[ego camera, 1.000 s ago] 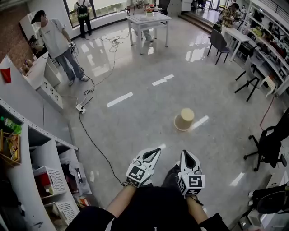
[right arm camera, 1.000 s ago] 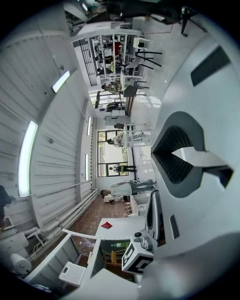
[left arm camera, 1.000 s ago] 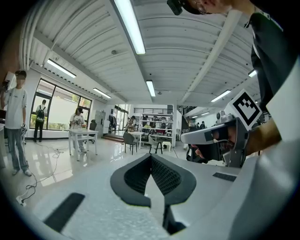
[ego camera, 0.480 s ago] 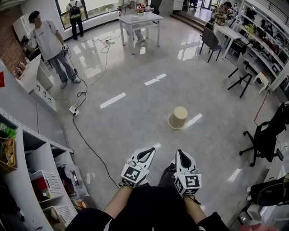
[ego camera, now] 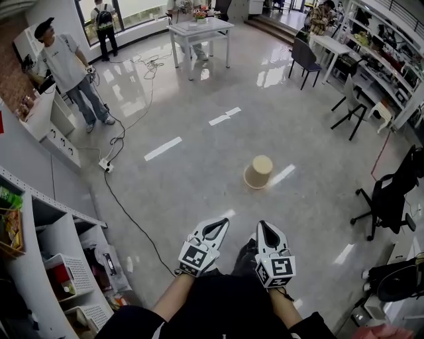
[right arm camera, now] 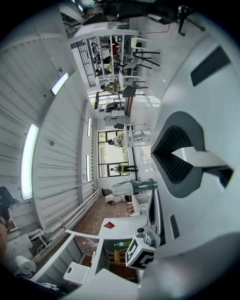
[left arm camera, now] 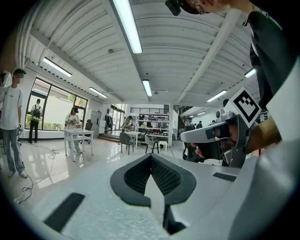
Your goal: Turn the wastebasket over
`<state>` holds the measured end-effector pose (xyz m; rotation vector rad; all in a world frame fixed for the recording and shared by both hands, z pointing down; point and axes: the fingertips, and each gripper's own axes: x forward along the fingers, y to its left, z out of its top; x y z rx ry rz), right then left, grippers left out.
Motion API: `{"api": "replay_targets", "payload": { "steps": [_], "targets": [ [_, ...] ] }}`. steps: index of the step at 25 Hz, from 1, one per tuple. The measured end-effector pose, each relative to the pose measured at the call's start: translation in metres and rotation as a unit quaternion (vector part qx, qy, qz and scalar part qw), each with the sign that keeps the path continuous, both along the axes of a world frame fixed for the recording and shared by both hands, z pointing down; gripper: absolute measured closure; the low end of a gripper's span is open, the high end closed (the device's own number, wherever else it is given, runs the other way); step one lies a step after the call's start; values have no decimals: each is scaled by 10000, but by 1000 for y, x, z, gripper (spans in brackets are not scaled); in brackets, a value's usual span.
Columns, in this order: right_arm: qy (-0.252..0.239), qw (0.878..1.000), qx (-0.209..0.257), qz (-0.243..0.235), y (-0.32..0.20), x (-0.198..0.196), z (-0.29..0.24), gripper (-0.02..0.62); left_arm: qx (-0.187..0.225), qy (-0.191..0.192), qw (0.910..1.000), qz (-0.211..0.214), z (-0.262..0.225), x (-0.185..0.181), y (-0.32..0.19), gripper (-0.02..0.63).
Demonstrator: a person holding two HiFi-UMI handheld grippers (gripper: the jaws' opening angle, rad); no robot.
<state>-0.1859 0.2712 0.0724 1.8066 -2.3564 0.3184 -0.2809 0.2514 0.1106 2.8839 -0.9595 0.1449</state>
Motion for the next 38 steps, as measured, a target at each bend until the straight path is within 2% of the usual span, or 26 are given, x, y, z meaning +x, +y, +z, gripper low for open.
{"api": "replay_targets", "payload": {
  "steps": [10,17,25,32,38],
  "targets": [
    [-75,9999,-97,41,-9,21,6,584,-41,-48,9999,109,0,26,-13,600],
    [-103,9998,-135,55,-33,47,7,584,-115,-76,9999,99,2,48,-39,600],
    [-57,9997,-229,89,-79,96,10,584,-221,-147,9992,308,8,105,-88,600],
    [-173,9993,-251,219,-138,157,10,584,-189,-214,9975,654,4,173,-144,600],
    [-117,9995,-207,188,-177,209,7,584,-195,-402,9969,651,5,218,-190,600]
  ]
}}
